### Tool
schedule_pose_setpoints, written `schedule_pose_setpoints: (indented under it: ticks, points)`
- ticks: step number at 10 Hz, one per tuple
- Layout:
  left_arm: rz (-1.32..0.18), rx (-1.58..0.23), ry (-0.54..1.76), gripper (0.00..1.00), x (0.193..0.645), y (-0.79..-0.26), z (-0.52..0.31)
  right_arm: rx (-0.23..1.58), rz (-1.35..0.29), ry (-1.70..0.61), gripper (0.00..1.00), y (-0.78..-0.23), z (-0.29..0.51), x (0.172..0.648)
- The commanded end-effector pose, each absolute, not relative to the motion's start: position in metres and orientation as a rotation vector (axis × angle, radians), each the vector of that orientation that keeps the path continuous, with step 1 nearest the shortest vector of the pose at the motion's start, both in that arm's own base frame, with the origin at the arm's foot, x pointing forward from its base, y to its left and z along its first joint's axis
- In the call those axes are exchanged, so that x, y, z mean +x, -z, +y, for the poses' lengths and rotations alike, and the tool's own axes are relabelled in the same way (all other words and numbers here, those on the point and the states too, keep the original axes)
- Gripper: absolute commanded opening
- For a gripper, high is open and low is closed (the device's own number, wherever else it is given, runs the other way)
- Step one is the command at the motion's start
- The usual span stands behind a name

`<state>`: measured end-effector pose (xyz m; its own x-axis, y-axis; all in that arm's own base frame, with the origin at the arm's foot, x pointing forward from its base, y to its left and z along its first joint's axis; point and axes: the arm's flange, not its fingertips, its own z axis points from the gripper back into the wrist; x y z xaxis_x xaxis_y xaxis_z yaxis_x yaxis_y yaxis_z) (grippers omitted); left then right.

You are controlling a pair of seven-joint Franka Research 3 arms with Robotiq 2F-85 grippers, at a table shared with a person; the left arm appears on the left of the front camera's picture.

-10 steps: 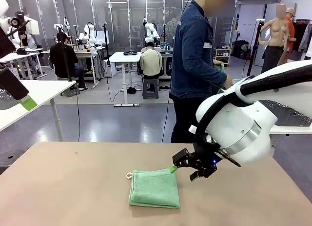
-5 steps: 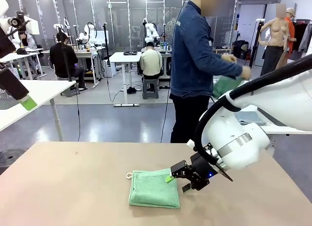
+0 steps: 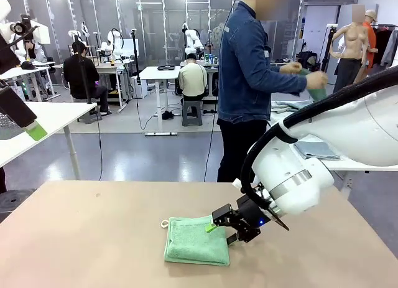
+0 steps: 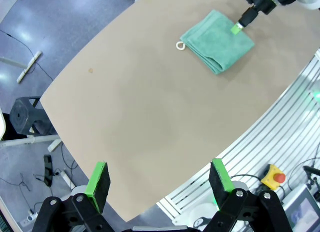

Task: Fold the towels and place them in the basket.
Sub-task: Place the folded Towel with hook on the right side of the table.

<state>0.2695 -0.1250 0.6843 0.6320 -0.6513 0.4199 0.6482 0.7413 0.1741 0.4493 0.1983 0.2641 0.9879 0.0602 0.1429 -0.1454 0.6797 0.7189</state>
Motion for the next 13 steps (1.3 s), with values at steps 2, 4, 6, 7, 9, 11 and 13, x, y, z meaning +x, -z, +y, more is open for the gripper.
schedule_pose_setpoints:
  ticks: [2,4,6,7,9,11,13]
  points:
    - [-0.497,0.019,0.732,1.00,0.271,-0.685,-0.127,0.825,-0.101,-0.051,0.40,-0.253,0.212,0.453]
    - [-0.497,0.019,0.732,1.00,0.271,-0.685,-0.127,0.828,-0.105,-0.041,0.00,-0.251,0.212,0.450]
    - [-0.497,0.019,0.732,1.00,0.271,-0.685,-0.127,0.838,-0.111,-0.030,0.00,-0.250,0.212,0.447]
    - [-0.497,0.019,0.732,1.00,0.271,-0.685,-0.127,0.838,-0.113,-0.031,0.00,-0.249,0.213,0.446]
    - [-0.497,0.019,0.732,1.00,0.271,-0.685,-0.127,0.838,-0.118,-0.032,0.00,-0.248,0.216,0.444]
    - [-0.497,0.019,0.732,1.00,0.271,-0.685,-0.127,0.832,-0.127,-0.033,0.00,-0.249,0.218,0.440]
    - [-0.497,0.019,0.732,1.00,0.271,-0.685,-0.127,0.826,-0.119,-0.030,0.00,-0.248,0.222,0.437]
